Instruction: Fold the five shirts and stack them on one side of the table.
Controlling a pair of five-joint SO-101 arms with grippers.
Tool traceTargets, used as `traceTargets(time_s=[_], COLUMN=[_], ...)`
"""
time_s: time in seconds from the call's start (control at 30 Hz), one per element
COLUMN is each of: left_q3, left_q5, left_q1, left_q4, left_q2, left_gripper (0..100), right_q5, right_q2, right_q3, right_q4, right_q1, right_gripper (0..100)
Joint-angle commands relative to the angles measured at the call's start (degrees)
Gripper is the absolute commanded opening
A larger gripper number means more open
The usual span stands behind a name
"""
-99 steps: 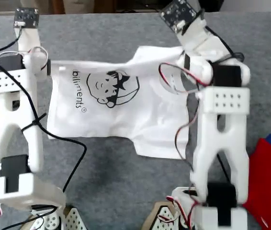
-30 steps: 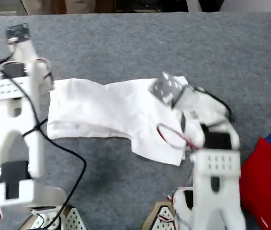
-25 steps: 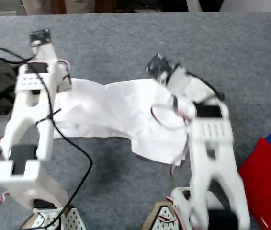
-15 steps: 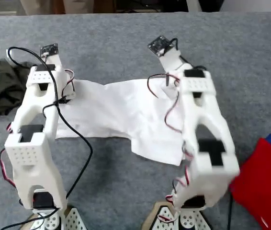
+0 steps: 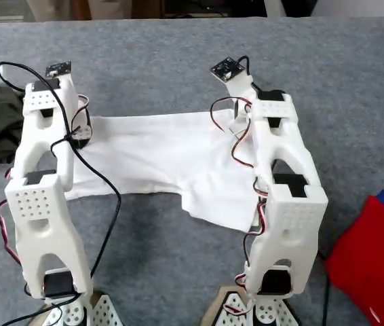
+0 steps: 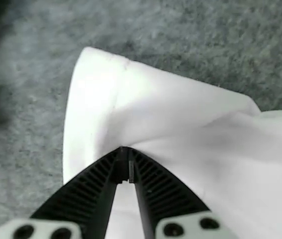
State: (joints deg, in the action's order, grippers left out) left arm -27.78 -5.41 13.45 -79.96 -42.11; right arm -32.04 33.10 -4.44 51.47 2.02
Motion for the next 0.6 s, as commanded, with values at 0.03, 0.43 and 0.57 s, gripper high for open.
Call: traceTargets(time_s=[0.03,0.43,0.57], left_q3=[-10.11,-25.05,-6.59], left_q5=[-1.41,-5.54,-8.26], left_q1=[0.35,-7.91,-10.46], left_q4=[-7.91,-21.19,-20.57], left_q2=[0.13,7.34,18.15], left_gripper=[2,2,2], right_q5=[-1.23,-4.04,-5.19], right_q2=[-1.63,-24.13,-30.73], right_q3=[-2.51,-0.75,3.38], right_q4=[-1.14,9.93,12.75], right_q1=[-1.36,-1.01,0.13], right_gripper=[0.4,0.4,0.4])
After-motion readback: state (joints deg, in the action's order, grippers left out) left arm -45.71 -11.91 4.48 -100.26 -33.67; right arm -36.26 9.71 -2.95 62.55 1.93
